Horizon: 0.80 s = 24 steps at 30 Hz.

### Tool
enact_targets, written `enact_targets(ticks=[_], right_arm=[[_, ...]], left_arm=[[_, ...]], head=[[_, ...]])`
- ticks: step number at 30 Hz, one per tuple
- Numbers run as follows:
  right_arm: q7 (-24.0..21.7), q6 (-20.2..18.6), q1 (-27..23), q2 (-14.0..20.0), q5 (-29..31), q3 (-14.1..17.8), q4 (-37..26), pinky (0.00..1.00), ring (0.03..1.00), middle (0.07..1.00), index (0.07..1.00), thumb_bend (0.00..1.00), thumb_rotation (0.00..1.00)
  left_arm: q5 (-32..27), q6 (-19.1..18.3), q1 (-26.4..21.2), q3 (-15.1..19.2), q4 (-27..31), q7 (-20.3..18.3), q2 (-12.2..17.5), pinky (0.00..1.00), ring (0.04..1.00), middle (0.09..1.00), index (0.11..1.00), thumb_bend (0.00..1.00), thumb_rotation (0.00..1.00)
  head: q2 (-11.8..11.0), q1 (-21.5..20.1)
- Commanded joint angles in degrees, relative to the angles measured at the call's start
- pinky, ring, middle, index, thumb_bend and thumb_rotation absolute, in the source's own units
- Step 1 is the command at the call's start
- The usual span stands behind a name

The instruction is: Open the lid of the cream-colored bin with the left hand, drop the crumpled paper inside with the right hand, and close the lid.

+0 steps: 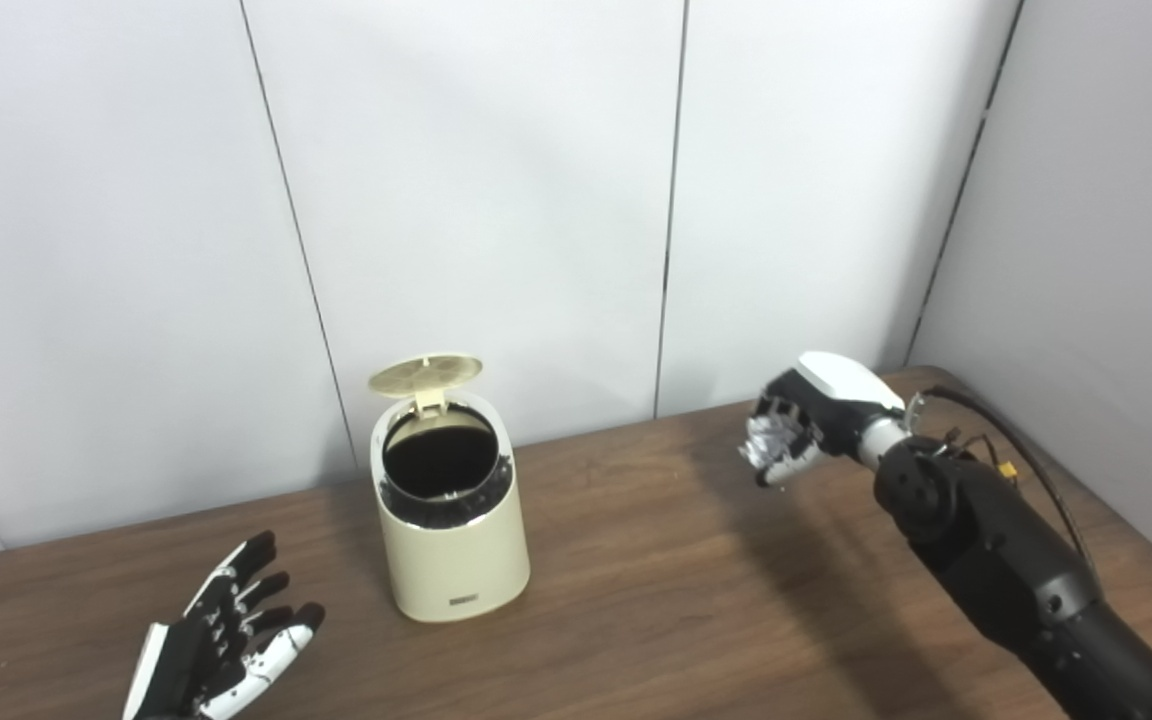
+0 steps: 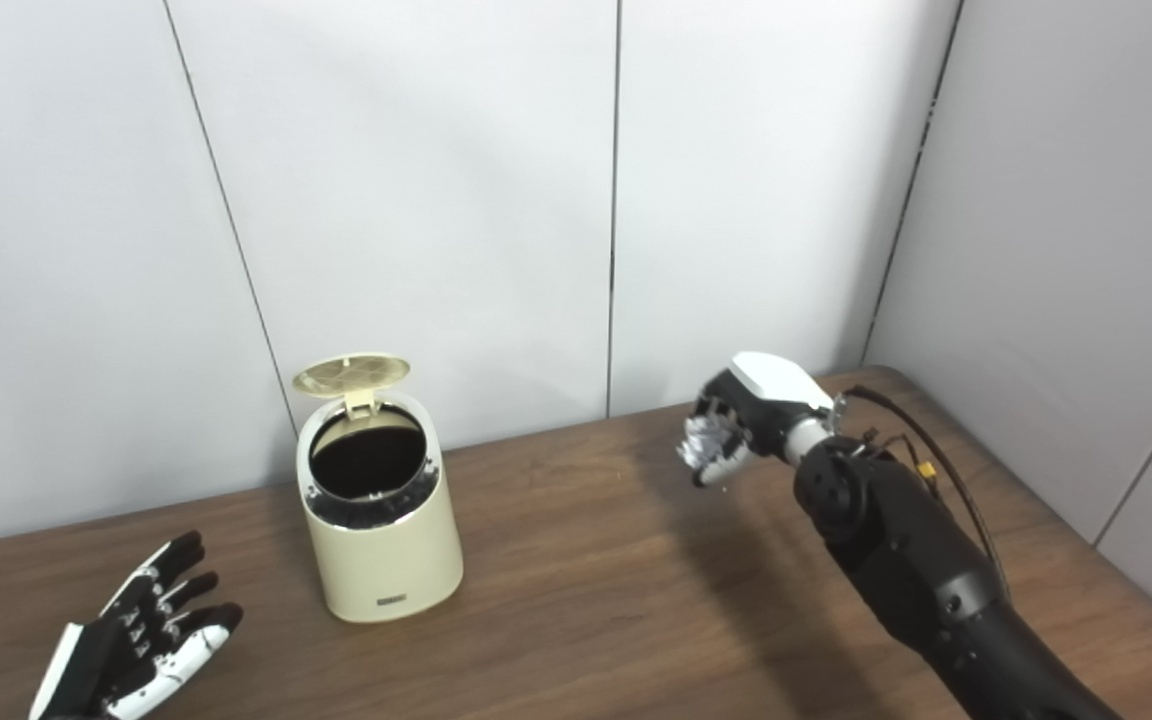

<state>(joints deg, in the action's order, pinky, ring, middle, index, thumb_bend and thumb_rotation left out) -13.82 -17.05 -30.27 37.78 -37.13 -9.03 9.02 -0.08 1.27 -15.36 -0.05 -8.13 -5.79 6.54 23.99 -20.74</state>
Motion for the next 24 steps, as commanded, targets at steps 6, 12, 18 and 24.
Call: enact_targets(ticks=[6, 12, 18, 24], right_arm=[[-2.29, -1.55, -3.67, 1.39, -0.39, 1.27, -9.29, 0.31, 0.410, 0.498, 0.522, 0.50, 0.00], [-3.39, -1.37, -4.40, 0.29, -0.35, 1.46, -13.36, 0.35, 0.425, 0.509, 0.481, 0.50, 0.00], [-4.01, -1.54, -5.35, -1.61, -0.46, 1.16, -14.95, 0.39, 0.449, 0.515, 0.468, 0.50, 0.00], [-0.86, 5.50, -6.84, -4.30, 2.03, 1.18, -11.07, 0.41, 0.443, 0.500, 0.484, 0.50, 0.00]], left_arm=[[1.25, 1.75, -1.62, -0.39, 1.09, 0.59, 0.28, 0.75, 0.842, 0.904, 0.916, 0.62, 0.21], [2.27, 2.85, -1.81, -0.90, -0.16, 1.23, -0.26, 0.77, 0.841, 0.897, 0.910, 0.63, 0.23], [2.84, 4.02, -2.15, -1.43, -1.62, 2.12, -1.74, 0.80, 0.848, 0.893, 0.904, 0.65, 0.22], [3.28, 5.10, -2.44, -1.91, -2.87, 2.90, -3.19, 0.74, 0.839, 0.889, 0.894, 0.69, 0.23]], head=[[-0.27, 2.02], [-0.65, 5.05], [-1.28, 9.35], [-1.56, 13.65]])
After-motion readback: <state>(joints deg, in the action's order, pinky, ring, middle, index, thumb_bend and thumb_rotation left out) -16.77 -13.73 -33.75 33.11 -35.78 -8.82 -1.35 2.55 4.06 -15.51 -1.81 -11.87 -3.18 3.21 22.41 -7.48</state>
